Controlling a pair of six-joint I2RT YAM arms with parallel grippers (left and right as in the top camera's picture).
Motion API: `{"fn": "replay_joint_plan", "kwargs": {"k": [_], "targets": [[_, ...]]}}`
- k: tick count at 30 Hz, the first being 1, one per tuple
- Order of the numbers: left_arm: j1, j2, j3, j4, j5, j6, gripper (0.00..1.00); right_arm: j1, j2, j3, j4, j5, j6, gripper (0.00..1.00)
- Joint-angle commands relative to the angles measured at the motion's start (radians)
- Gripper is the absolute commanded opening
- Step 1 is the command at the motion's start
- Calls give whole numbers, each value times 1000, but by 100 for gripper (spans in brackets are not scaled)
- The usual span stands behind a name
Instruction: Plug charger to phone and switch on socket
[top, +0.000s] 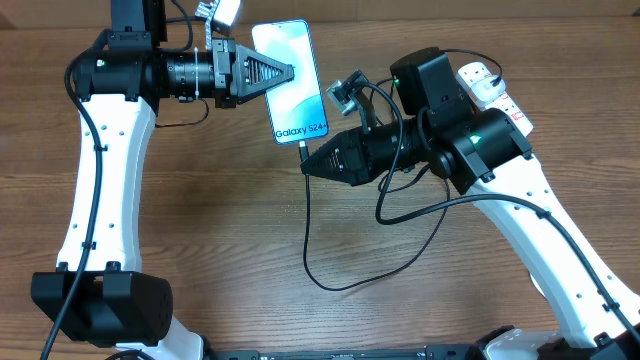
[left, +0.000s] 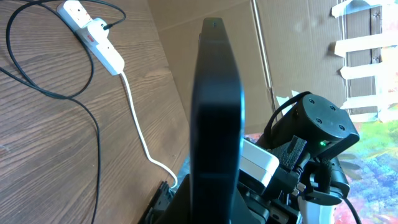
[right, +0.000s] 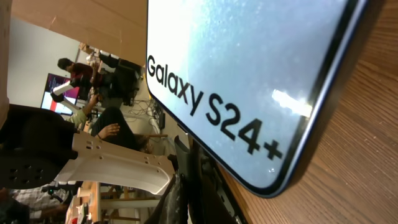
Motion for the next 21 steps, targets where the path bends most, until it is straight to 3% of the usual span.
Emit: {"fn": "replay_joint_plan", "kwargs": {"k": [1,21], "targets": [[-2,-6,4,2,56,18,4,6,-14,18,9,9,1,4],[-2,-6,4,2,56,18,4,3,-14,18,6,31,1,4]]}}
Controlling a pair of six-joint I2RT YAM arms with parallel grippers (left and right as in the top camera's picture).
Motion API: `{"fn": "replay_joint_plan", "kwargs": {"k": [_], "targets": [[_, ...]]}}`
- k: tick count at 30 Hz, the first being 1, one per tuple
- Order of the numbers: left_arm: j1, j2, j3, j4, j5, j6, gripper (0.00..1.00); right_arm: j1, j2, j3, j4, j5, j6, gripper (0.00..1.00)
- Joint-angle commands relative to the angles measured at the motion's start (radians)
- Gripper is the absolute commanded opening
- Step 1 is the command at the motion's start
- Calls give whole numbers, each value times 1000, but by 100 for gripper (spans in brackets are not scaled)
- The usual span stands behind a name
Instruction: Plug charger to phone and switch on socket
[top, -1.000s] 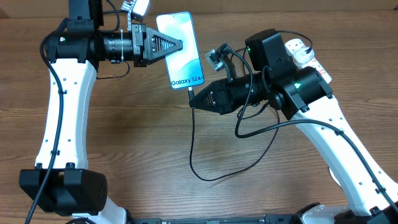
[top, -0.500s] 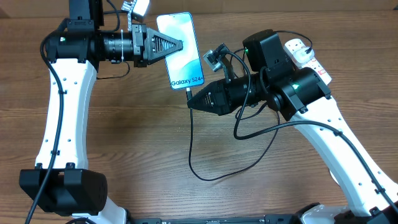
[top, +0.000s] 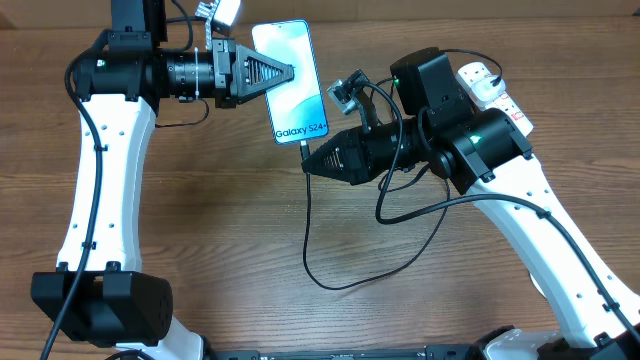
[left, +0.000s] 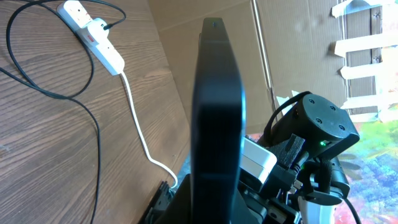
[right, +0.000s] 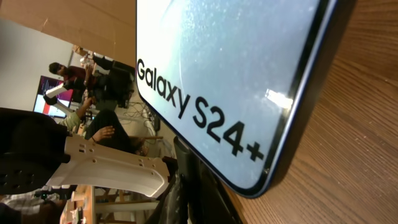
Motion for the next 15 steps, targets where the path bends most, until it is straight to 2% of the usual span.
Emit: {"fn": "replay_joint_plan", "kwargs": {"k": [1,15], "targets": [[-2,-6,4,2,57,19,4,3,-14,18,7,8,0,4],[-2,-6,4,2,87,19,4,2,-14,18,8,21,4,4]]}}
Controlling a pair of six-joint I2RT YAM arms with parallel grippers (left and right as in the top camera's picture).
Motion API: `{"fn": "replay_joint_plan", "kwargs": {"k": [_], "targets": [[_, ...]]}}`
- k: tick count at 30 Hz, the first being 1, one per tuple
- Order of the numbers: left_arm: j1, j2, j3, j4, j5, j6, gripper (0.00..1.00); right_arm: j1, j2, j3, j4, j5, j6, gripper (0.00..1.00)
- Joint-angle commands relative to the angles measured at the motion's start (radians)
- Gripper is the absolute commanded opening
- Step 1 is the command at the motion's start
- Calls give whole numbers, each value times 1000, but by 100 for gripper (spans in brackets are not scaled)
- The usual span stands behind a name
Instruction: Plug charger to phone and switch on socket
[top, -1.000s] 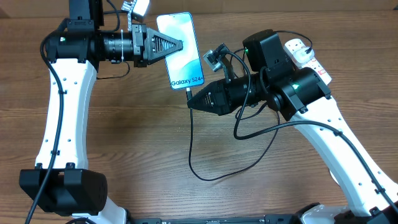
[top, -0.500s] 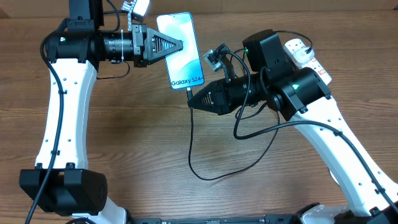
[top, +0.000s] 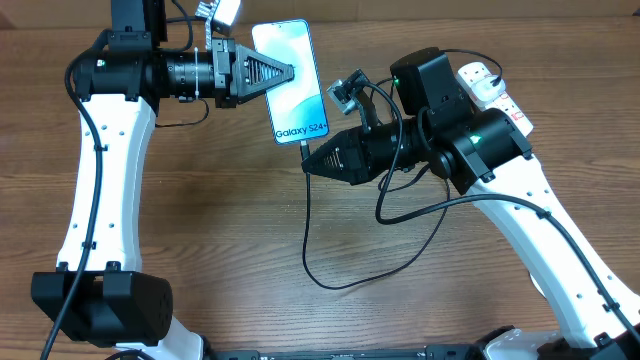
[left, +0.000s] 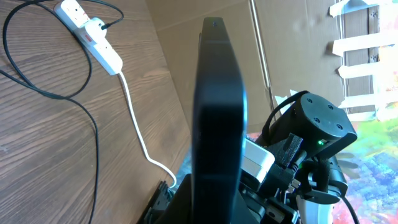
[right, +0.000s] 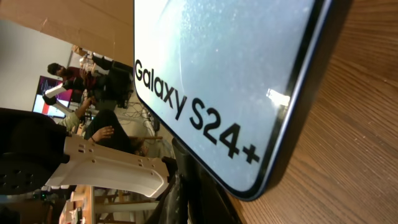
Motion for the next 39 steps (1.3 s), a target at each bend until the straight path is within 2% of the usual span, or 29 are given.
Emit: {"fn": "replay_joint_plan", "kwargs": {"k": [1,27,39], "targets": [[-2,-6,4,1,79,19,4,2,-14,18,10,18,5,4],[-3,-6,4,0,87,56,4,-11,-14,18,34,-5,28,4],[-31,-6,4,-7,81,137,4,-11,-14,18,33,-5,27,4]]}}
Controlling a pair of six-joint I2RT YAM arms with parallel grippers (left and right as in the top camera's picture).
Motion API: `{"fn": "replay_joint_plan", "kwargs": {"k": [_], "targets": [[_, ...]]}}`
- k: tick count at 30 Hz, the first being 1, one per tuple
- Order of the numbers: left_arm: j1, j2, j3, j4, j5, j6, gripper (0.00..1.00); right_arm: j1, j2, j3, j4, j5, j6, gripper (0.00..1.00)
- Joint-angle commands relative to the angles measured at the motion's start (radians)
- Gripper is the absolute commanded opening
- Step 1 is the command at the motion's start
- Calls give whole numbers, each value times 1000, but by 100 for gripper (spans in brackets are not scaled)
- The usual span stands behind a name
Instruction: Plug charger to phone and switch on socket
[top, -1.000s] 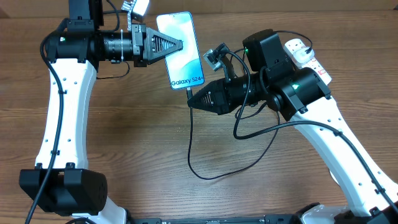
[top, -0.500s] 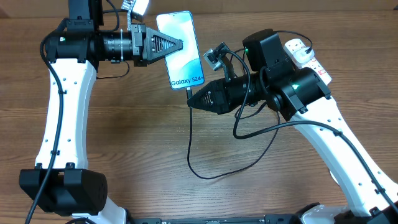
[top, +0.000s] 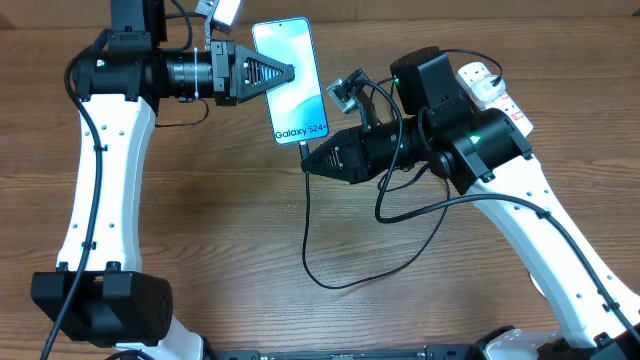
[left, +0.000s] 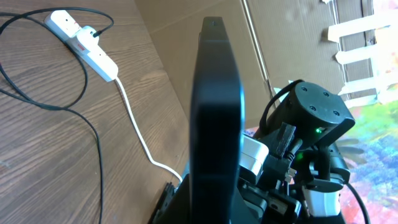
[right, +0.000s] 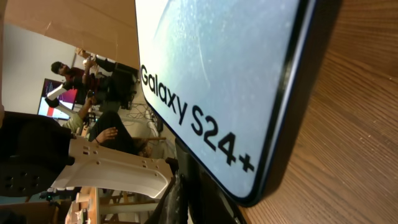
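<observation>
The phone (top: 296, 82), its lit screen reading Galaxy S24+, is held off the table at the back centre, with my left gripper (top: 288, 70) shut on its left edge. It shows edge-on in the left wrist view (left: 215, 106) and face-on in the right wrist view (right: 214, 74). At the phone's lower end my right gripper (top: 306, 164) is shut on the charger plug, which is hidden between its fingers. The black charger cable (top: 306, 222) hangs from there. The white socket strip (top: 489, 84) lies at the far right.
The cable loops over the wooden table (top: 210, 250) in front of the right arm and runs back to the socket strip (left: 81, 36). A white lead (left: 138, 127) runs off the strip. A cardboard wall stands behind the table.
The phone has tilted slightly in my left gripper, and the socket strip sits higher and further left in the left wrist view. The right gripper stays at the phone's lower end.
At every earlier moment my left gripper held the phone up and my right gripper stood shut at its lower edge with the cable hanging below. The phone's lower corner shifted a little in the right wrist view each time. The overhead view stays nearly the same.
</observation>
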Motion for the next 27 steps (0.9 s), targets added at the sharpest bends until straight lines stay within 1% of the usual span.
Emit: {"fn": "replay_joint_plan", "kwargs": {"k": [1,10,14,27], "targets": [[-32,-6,4,-7,55,61,4,-11,-14,19,19,3,0,4],[-48,-6,4,-47,40,66,4,-11,-14,19,24,8,0,4],[-48,-6,4,-72,37,89,4,-11,-14,19,30,7,0,4],[-48,-6,4,-86,37,91,4,-11,-14,19,57,7,0,4]]}}
